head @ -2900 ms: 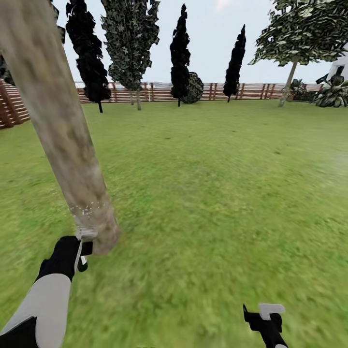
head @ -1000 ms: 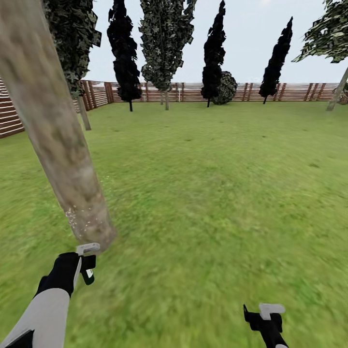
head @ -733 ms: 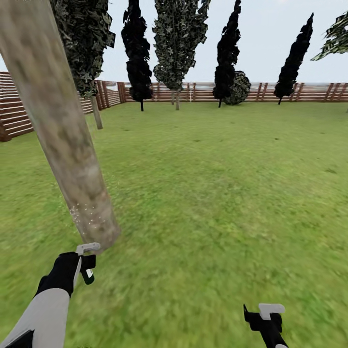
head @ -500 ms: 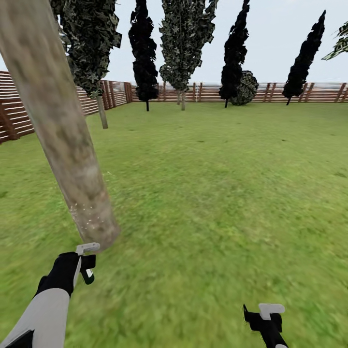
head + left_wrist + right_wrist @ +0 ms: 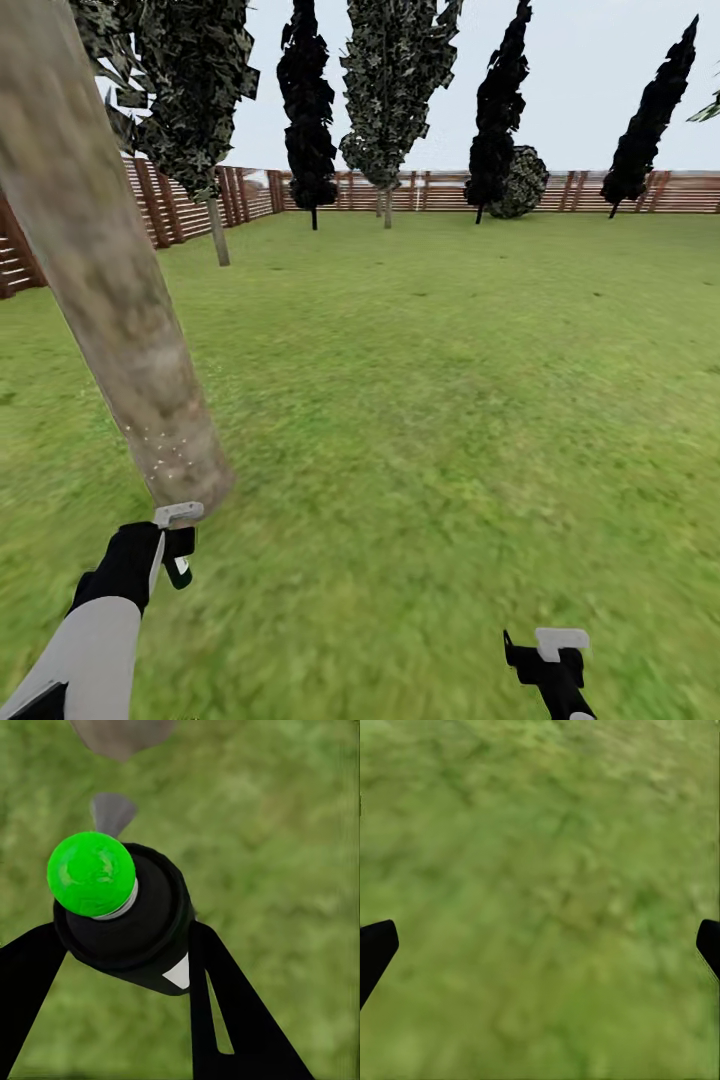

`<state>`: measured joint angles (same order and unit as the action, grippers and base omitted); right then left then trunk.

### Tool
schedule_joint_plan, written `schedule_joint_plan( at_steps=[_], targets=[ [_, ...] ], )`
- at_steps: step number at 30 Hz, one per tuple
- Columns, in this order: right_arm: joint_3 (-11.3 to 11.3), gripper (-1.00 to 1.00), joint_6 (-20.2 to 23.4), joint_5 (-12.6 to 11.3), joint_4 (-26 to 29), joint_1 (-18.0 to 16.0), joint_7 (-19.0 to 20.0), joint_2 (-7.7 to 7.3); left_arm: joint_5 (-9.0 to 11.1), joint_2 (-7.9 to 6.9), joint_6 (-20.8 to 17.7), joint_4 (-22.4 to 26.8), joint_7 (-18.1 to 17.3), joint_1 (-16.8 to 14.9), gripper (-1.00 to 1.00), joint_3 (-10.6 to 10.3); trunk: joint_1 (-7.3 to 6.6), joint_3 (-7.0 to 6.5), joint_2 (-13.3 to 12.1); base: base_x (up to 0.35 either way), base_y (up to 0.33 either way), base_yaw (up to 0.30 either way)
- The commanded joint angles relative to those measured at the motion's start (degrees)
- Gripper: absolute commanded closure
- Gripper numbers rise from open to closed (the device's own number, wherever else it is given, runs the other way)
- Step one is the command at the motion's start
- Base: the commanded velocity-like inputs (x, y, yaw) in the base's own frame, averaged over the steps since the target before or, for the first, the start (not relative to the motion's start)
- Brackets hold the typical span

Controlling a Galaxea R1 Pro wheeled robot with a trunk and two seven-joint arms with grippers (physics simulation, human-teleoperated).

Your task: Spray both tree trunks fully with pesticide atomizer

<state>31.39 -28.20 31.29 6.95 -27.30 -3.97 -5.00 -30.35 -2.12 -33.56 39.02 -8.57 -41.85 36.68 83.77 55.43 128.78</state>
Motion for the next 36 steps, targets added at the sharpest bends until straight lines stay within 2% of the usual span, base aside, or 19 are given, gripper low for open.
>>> schedule_joint_plan(
  at_steps=[1,9,18,22,27,29,32,35,36],
  targets=[
    [0.2,-1.0,-0.2,0.6,-0.1,-0.1,-0.3,-0.01,-0.6,-0.01,-0.1,0.1,-0.5,-0.1,1.0,0.3,0.0,0.05,0.0,0.111,-0.268,0.272],
    [0.2,-1.0,-0.2,0.6,-0.1,-0.1,-0.3,-0.01,-0.7,-0.13,0.0,0.4,-0.3,0.0,1.0,0.4,0.0,0.05,0.0,0.113,-0.268,0.274],
    [0.2,-1.0,-0.2,0.6,-0.1,-0.1,-0.3,-0.01,-0.6,0.27,0.3,0.4,1.6,0.0,1.0,0.4,0.0,0.05,0.0,0.204,-0.213,0.037],
    [0.2,-1.0,-0.2,0.6,-0.1,-0.1,-0.3,-0.01,-0.6,0.19,0.3,0.4,1.7,0.0,1.0,0.5,0.0,0.05,0.0,0.301,-0.081,0.052],
    [0.2,-1.0,-0.2,0.6,-0.1,0.0,-0.3,-0.01,-0.5,0.03,0.3,0.4,1.5,-0.3,1.0,0.3,0.0,0.05,0.0,0.1,-0.002,0.26],
    [0.2,-1.0,-0.2,0.6,-0.1,-0.1,-0.3,-0.01,-0.5,0.11,-0.2,0.4,1.2,-1.3,1.0,0.1,0.0,0.05,0.0,0.002,0.0,0.275],
    [0.2,-1.0,-0.2,0.6,-0.1,0.0,-0.3,-0.08,-0.5,-0.09,-0.6,-0.1,1.0,-5.4,1.0,0.1,0.0,0.05,0.0,0.0,0.0,0.273],
    [0.2,-1.0,-0.2,0.6,-0.1,0.0,-0.3,-0.1,-0.7,-0.09,-6.8,-0.1,0.8,-10.8,1.0,0.0,0.0,0.05,0.0,0.0,0.0,0.22],
    [0.2,-1.0,-0.2,0.6,-0.1,0.0,-0.3,-0.1,-0.7,-0.25,-7.6,-0.1,0.8,-12.7,1.0,-0.1,0.0,0.05,0.0,0.0,0.0,0.066]
  ],
)
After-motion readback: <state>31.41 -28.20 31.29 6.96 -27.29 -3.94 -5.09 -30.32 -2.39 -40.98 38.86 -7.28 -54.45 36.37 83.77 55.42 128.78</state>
